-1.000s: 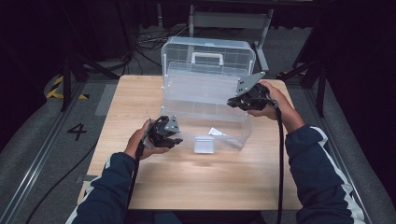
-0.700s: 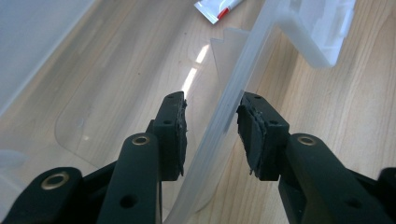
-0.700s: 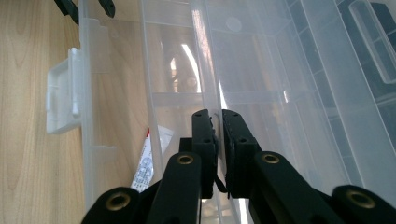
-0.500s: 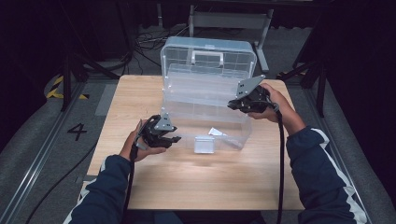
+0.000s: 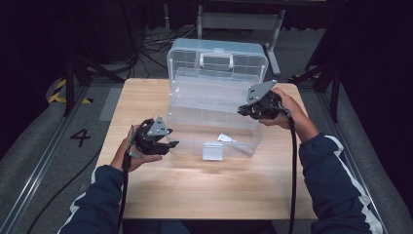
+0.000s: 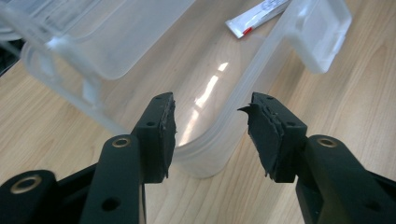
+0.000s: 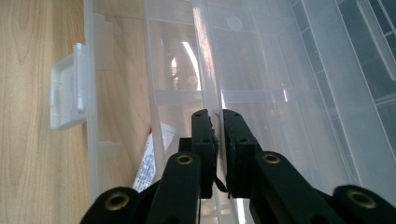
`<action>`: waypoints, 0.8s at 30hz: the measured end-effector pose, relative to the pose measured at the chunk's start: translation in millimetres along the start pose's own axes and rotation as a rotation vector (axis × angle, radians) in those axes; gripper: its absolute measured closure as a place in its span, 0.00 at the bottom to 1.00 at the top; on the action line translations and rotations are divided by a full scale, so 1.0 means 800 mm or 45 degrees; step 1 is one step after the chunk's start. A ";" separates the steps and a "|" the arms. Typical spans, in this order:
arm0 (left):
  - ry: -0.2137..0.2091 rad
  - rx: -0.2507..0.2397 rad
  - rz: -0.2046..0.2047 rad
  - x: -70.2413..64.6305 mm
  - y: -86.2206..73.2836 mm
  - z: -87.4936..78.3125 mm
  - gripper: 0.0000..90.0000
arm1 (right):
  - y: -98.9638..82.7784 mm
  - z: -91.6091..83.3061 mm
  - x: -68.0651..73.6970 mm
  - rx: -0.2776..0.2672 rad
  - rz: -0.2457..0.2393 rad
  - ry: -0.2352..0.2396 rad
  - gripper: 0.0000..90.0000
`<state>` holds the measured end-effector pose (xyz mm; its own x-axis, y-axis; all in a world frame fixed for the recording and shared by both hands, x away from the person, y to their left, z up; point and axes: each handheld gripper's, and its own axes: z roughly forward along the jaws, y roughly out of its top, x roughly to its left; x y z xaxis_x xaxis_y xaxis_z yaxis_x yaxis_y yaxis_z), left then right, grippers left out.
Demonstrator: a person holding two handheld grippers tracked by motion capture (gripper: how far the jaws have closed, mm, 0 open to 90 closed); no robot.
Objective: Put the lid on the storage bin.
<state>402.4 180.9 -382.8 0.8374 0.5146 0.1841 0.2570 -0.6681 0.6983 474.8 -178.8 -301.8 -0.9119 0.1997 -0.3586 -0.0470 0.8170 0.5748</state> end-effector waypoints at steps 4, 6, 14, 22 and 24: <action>0.013 -0.008 -0.007 0.005 -0.003 -0.010 0.58 | 0.000 0.000 0.001 0.003 0.000 0.001 0.94; 0.011 -0.022 -0.014 0.008 -0.003 -0.015 0.57 | -0.001 0.000 0.001 0.003 0.001 -0.006 0.94; 0.057 -0.019 -0.024 0.028 0.001 -0.030 0.59 | -0.001 0.000 0.003 0.002 0.005 -0.009 0.94; 0.112 -0.042 -0.100 0.059 0.007 -0.032 0.60 | -0.002 0.000 0.004 0.000 0.000 -0.006 0.94; 0.128 -0.053 -0.119 0.065 0.009 -0.031 0.62 | -0.002 0.000 0.005 0.001 -0.003 -0.008 0.93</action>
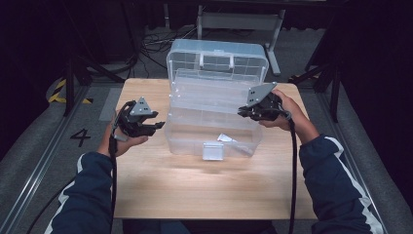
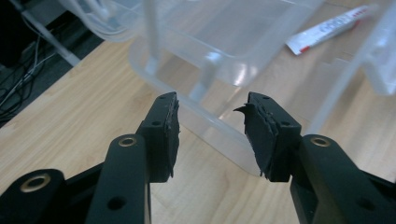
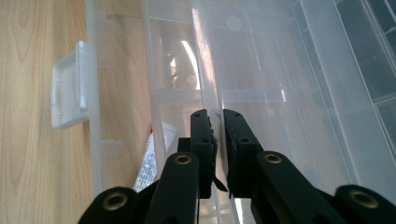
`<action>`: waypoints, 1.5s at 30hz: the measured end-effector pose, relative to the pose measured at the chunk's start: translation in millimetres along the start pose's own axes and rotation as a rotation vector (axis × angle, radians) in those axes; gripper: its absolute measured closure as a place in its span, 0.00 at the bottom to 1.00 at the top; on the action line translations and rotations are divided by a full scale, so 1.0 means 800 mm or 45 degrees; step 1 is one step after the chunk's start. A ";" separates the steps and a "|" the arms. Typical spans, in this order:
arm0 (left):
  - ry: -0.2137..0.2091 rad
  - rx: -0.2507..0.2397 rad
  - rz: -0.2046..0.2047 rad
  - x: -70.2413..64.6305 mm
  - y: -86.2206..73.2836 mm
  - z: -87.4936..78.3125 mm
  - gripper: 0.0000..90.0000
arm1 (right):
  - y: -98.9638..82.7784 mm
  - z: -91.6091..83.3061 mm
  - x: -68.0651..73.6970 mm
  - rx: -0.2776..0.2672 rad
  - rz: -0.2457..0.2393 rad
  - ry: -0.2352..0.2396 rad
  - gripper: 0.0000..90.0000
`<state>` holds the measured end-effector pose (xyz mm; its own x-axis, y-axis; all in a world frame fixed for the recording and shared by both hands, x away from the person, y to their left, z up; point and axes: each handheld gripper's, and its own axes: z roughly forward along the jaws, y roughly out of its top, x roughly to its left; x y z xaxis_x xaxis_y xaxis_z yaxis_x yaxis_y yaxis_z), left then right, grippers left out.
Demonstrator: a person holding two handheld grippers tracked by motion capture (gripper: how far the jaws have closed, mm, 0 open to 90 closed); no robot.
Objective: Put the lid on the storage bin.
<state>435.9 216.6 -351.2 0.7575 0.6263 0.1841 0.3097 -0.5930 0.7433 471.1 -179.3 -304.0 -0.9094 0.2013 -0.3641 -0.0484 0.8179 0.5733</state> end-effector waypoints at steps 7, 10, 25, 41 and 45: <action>0.036 -0.050 -0.038 0.021 0.014 0.008 0.74 | 0.000 0.000 0.001 0.001 -0.006 -0.002 0.93; 0.036 -0.092 -0.061 0.029 0.022 0.010 0.84 | -0.001 0.000 0.000 -0.003 -0.009 0.001 0.93; 0.055 -0.227 -0.185 0.063 0.072 0.026 1.00 | -0.001 0.000 0.001 0.000 -0.007 -0.003 0.93; 0.061 -0.255 -0.196 0.069 0.099 0.042 1.00 | 0.000 0.000 0.005 0.020 -0.026 -0.002 0.93; 0.059 -0.262 -0.208 0.071 0.100 0.042 1.00 | -0.001 0.000 0.007 0.019 -0.024 0.004 0.93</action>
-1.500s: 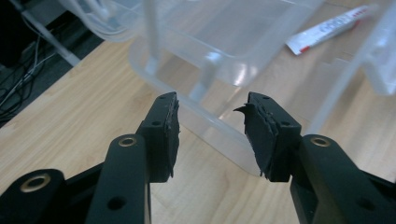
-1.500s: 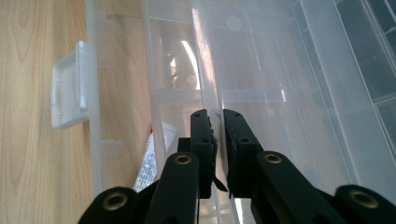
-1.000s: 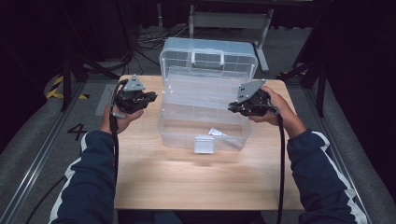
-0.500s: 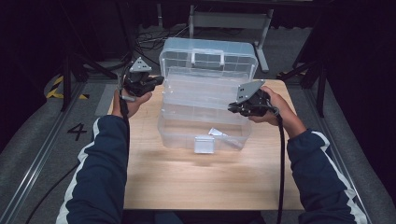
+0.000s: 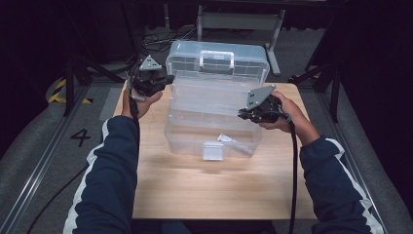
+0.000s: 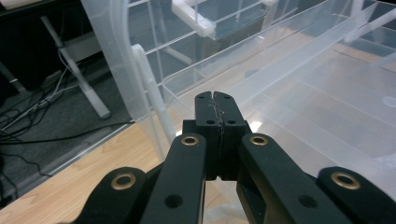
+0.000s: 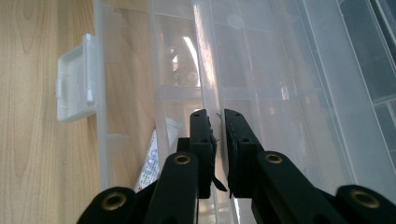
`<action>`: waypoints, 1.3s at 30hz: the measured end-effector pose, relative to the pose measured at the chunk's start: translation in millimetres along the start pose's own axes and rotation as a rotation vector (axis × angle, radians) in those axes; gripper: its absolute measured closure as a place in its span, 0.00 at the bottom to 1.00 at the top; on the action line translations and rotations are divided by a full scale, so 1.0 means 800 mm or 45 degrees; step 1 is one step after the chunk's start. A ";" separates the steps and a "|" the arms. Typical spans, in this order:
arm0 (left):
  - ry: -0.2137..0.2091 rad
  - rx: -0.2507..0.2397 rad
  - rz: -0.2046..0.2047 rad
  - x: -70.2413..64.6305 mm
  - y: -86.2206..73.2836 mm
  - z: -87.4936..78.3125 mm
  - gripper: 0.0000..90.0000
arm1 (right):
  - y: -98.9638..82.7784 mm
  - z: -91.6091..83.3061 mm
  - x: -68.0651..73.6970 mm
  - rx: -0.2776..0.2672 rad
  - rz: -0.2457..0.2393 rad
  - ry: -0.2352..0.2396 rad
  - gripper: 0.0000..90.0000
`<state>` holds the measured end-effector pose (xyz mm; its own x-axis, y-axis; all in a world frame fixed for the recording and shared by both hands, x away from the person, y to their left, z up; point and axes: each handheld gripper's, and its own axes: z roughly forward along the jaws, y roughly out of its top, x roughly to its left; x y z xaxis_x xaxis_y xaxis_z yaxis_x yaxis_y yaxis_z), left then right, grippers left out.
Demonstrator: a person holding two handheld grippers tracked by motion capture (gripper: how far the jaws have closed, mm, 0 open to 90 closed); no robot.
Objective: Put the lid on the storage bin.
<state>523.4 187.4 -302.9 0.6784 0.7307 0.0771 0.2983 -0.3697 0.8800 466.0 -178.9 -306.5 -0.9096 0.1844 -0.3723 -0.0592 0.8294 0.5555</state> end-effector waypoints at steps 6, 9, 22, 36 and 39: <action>0.008 0.004 -0.002 0.002 0.001 0.000 1.00 | 0.000 0.000 0.003 0.006 -0.008 -0.002 0.93; 0.011 0.004 -0.013 0.003 -0.001 0.000 1.00 | -0.001 0.000 0.005 0.009 -0.009 -0.003 0.93; 0.009 -0.004 -0.017 0.004 -0.002 -0.004 1.00 | -0.002 0.001 0.010 0.011 -0.011 -0.001 0.92; -0.020 -0.042 -0.038 0.006 0.000 -0.011 1.00 | -0.005 0.001 0.014 0.008 -0.018 -0.015 0.91; -0.024 -0.037 -0.030 0.005 0.000 -0.011 1.00 | -0.006 0.001 0.014 0.004 -0.015 -0.013 0.91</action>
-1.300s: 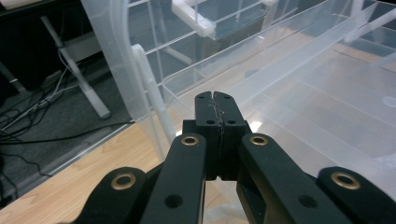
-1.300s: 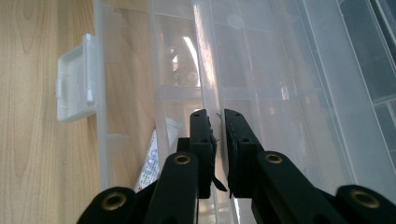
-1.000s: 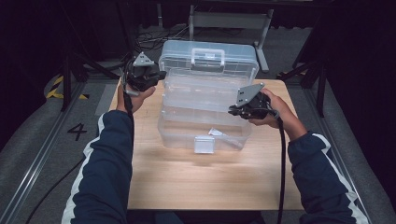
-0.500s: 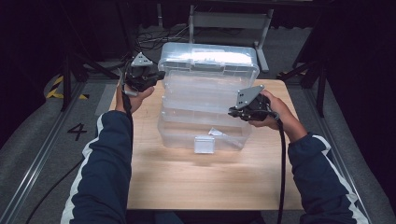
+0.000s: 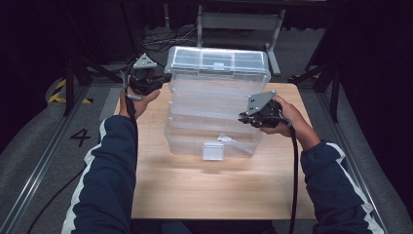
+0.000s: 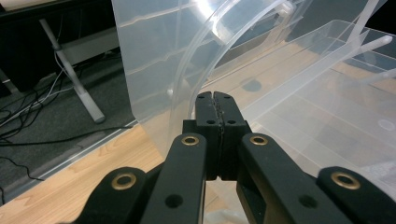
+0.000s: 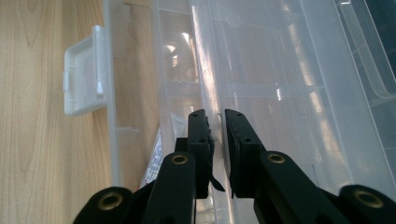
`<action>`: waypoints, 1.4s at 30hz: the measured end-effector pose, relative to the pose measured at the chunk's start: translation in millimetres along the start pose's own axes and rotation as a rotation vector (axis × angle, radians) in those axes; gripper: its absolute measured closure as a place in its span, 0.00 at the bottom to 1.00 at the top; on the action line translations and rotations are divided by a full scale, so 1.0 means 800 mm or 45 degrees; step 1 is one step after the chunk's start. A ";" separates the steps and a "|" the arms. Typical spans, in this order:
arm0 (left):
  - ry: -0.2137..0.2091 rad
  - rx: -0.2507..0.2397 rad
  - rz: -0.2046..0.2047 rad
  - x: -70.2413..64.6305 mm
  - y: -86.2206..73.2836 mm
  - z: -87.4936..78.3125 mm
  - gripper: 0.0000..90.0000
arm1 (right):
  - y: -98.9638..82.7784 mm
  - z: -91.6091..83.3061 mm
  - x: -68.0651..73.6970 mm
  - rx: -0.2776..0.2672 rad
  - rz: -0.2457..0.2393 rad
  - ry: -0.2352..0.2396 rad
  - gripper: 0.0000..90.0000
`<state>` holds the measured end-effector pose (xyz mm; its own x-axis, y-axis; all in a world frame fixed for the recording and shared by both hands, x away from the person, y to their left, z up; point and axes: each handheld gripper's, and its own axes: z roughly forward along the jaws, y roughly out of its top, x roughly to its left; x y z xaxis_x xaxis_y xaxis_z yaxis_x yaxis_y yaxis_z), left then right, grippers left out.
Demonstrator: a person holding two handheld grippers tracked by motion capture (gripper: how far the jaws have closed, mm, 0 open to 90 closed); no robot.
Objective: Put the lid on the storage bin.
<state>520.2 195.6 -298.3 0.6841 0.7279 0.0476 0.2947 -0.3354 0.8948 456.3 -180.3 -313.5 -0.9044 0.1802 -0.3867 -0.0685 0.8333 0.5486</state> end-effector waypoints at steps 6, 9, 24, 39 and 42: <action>0.000 0.000 0.009 -0.002 0.000 -0.002 1.00 | -0.002 0.000 0.001 -0.004 0.011 0.006 0.91; 0.001 -0.003 0.014 -0.003 0.000 -0.004 1.00 | -0.002 0.000 0.001 -0.003 0.007 0.008 0.91; -0.020 -0.004 0.034 -0.009 -0.007 -0.012 1.00 | -0.005 0.000 0.005 -0.015 0.030 0.001 0.90; -0.077 0.018 0.070 -0.018 -0.015 -0.026 1.00 | -0.010 -0.002 0.010 -0.012 0.048 0.012 0.89; -0.084 0.021 0.084 -0.019 -0.016 -0.028 1.00 | -0.011 -0.002 0.011 -0.009 0.053 0.015 0.89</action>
<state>491.0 202.2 -300.5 0.7447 0.6630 0.0765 0.2578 -0.3915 0.8833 448.4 -186.6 -320.5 -0.9114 0.2087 -0.3547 -0.0333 0.8216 0.5691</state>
